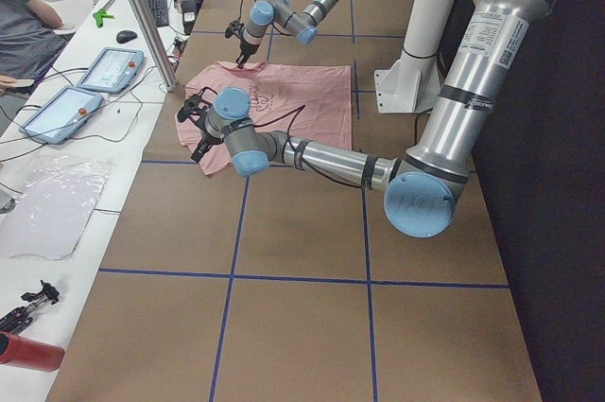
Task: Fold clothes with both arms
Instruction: 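Fold the sleeve nearest the right gripper inward onto the shirt body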
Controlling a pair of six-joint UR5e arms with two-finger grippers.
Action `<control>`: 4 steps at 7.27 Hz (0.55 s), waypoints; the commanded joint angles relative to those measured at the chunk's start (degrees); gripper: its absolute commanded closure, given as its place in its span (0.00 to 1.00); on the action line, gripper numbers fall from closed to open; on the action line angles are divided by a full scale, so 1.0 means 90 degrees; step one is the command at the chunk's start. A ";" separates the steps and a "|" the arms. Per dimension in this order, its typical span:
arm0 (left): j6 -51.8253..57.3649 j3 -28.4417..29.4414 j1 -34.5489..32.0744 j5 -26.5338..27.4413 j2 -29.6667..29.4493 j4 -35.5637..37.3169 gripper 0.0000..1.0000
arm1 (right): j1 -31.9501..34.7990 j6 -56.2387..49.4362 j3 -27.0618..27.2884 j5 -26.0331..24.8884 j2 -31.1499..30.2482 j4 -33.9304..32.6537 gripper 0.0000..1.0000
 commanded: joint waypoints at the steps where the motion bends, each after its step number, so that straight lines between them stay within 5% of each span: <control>1: -0.0013 0.0017 0.0000 0.0000 0.0008 0.0008 0.01 | -0.0093 0.0091 -0.0174 -0.0114 0.0205 0.0000 1.00; 2: -0.0013 0.0018 0.0000 0.0000 0.0018 0.0008 0.01 | -0.0093 0.0150 -0.0203 -0.0123 0.0273 0.0000 1.00; 4: -0.0023 0.0037 0.0000 0.0000 0.0028 0.0008 0.01 | -0.0093 0.0131 -0.0572 -0.0124 0.0594 -0.0019 0.01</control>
